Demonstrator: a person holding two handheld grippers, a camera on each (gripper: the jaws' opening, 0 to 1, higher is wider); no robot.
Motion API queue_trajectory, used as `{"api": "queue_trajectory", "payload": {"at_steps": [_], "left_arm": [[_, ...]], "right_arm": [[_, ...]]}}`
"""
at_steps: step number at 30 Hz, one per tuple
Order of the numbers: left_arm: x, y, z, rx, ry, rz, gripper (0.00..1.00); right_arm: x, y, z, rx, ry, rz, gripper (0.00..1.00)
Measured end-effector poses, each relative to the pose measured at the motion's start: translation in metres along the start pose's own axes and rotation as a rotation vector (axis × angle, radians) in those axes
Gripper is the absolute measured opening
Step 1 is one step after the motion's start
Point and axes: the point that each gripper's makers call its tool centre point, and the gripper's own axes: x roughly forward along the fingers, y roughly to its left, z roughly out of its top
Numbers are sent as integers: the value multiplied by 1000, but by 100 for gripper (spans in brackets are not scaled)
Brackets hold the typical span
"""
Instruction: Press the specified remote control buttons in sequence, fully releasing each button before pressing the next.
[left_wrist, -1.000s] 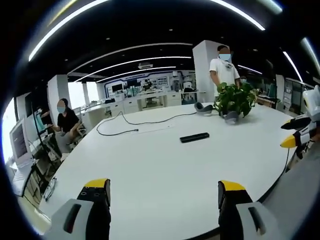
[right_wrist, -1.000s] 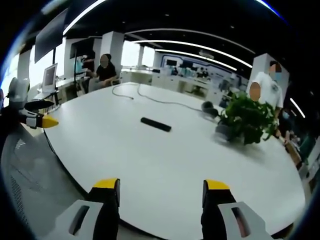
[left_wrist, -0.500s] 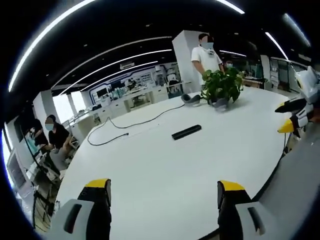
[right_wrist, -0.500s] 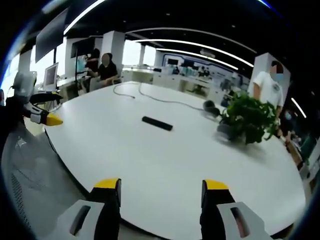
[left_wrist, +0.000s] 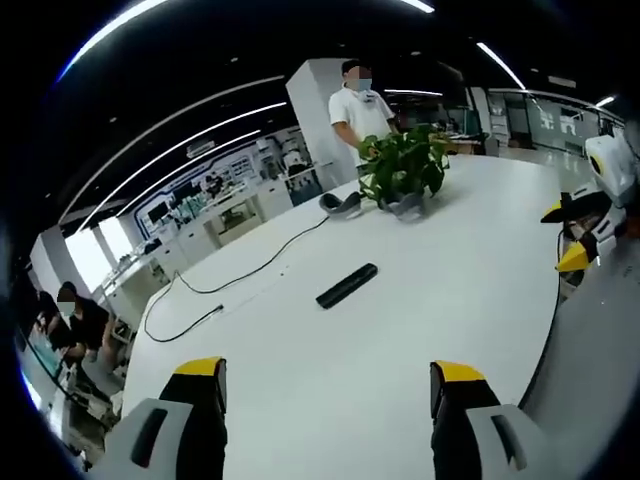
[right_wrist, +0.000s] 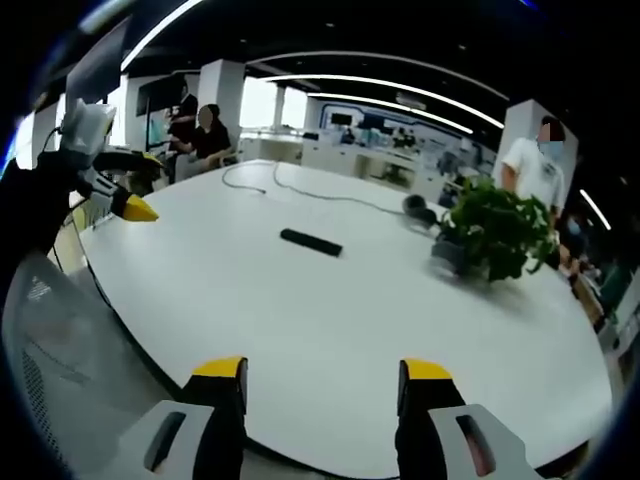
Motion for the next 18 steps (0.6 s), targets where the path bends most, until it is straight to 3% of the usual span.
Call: {"api": "queue_trajectory", "payload": {"at_steps": [14, 18], "left_arm": [[47, 5, 28, 112, 28, -120, 86], [61, 5, 28, 127, 72, -164, 86]], "right_arm": [[2, 0, -5, -4, 27, 0, 56], [2, 0, -5, -8, 33, -1, 55]]}}
